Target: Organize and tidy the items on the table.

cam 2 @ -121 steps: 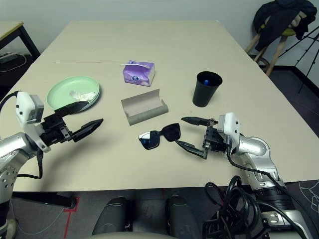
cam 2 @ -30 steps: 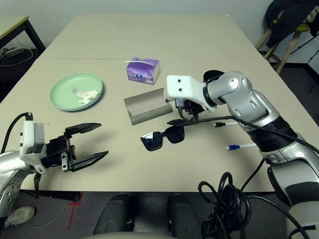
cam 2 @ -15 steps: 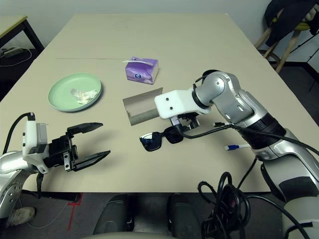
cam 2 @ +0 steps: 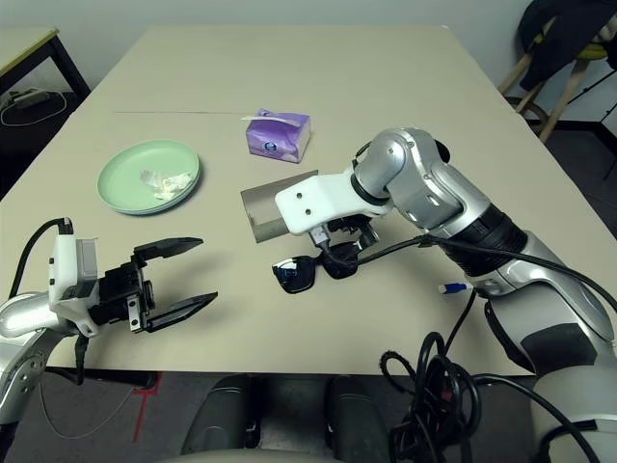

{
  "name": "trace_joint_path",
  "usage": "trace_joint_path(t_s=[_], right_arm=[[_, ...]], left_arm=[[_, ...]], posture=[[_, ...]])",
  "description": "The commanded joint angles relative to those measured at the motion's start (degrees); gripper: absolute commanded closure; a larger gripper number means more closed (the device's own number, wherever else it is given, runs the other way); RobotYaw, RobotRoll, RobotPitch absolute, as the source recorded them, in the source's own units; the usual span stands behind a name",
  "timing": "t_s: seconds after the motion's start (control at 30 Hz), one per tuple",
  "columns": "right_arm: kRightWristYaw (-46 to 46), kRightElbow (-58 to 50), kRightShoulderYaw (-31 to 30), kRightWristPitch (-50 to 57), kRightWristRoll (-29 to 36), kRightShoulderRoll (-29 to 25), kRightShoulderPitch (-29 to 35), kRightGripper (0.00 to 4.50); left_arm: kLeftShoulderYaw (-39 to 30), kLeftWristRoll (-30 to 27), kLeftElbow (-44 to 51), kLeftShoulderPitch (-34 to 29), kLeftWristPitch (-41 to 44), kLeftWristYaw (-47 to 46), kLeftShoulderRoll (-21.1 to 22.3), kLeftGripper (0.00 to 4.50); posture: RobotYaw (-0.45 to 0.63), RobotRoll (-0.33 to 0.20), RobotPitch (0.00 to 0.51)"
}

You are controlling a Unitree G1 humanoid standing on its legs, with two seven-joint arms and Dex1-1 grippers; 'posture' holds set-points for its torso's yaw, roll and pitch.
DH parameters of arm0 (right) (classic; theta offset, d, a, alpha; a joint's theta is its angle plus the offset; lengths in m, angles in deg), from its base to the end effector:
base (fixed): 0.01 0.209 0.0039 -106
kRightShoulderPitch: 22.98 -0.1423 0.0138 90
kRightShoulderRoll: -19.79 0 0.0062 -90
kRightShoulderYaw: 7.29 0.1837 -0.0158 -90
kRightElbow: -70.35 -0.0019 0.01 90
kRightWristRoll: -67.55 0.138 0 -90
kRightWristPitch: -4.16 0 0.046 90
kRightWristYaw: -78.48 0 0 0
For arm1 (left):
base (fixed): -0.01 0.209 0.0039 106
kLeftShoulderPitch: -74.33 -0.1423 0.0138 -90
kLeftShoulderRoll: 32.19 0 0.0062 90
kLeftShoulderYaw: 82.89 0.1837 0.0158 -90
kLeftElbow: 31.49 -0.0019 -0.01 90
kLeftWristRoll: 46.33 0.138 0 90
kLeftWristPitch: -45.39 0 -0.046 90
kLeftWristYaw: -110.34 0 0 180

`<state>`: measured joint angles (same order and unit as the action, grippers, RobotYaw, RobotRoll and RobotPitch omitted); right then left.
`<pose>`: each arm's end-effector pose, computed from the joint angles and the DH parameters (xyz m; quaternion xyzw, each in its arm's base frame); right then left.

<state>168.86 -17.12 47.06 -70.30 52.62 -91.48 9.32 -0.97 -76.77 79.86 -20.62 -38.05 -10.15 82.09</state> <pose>0.3030 -0.1166 0.2464 -0.5768 0.1868 0.6325 0.4820 0.1833 0.2540 0.1411 0.1322 -0.0309 -0.5237 0.8410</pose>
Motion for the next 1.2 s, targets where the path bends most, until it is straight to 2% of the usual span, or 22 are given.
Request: trace_joint_path(t_s=[0.03,0.73,1.2], right_arm=[[0.9,-0.7,-1.7,1.2,-1.9,0.1,0.0,0.0],[0.4,-10.1,-3.1,8.5,-6.2,-0.2,5.9,0.0],[-2.4,-11.7,-4.1,10.4,-9.7,1.2,8.5,0.0]], left_arm=[[0.9,0.9,0.6,0.3,-0.1,-0.4,-0.2,0.02],[2.9,1.7,0.7,1.5,0.0,-1.2,-0.9,0.02],[3.6,1.7,0.6,1.8,0.0,-0.9,-1.0,0.02]], posture=[[0.21,0.0,0.106],[0.19,0.0,0.118],[0.19,0.0,0.128]])
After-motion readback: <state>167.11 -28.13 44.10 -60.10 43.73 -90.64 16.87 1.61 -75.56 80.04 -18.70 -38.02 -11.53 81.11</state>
